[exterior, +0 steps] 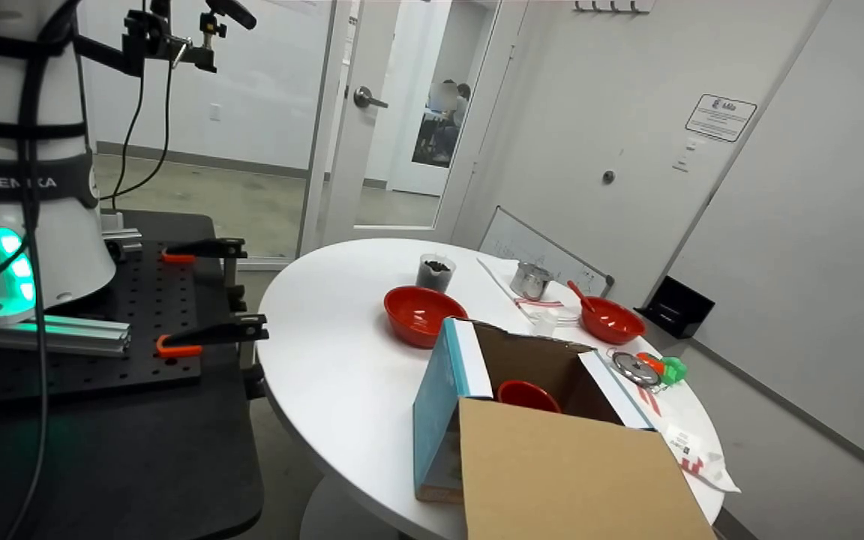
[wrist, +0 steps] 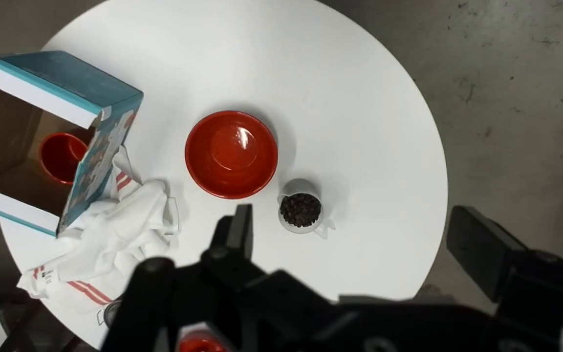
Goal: Pour some contents from the jug into the red bowl
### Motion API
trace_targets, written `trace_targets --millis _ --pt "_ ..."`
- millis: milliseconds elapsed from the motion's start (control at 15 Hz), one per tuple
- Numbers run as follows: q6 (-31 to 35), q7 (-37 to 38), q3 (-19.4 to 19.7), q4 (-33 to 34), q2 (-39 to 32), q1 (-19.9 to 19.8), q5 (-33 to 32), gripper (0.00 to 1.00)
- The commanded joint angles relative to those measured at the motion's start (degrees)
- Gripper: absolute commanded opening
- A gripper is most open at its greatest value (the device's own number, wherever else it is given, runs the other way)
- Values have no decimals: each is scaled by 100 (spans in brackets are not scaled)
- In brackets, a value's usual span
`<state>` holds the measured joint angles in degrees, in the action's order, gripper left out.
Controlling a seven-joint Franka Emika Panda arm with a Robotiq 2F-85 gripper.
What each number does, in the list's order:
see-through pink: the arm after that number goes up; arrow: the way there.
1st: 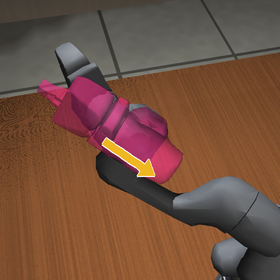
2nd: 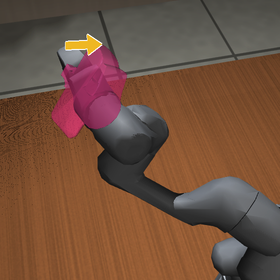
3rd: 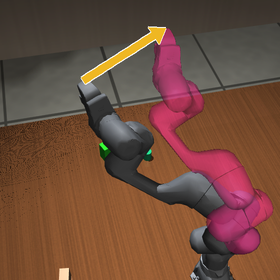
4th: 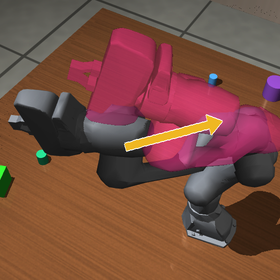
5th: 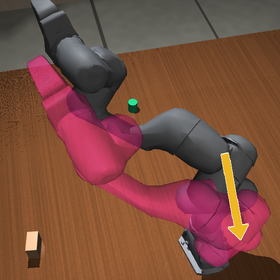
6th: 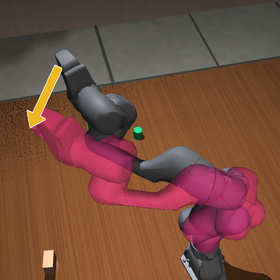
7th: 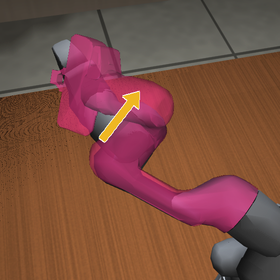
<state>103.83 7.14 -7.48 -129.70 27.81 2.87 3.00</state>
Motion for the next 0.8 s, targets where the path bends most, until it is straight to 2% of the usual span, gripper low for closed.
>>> trace_targets --millis 0,267,467,733 --pt "655 -108 -17 565 -794 34 -171 100" --pt "1083 -123 -114 1499 -1824 82 -419 100" --pt "1012 -65 -183 2173 -2565 171 -685 100" --pt "870 76 -224 2740 -3439 372 -1233 100"
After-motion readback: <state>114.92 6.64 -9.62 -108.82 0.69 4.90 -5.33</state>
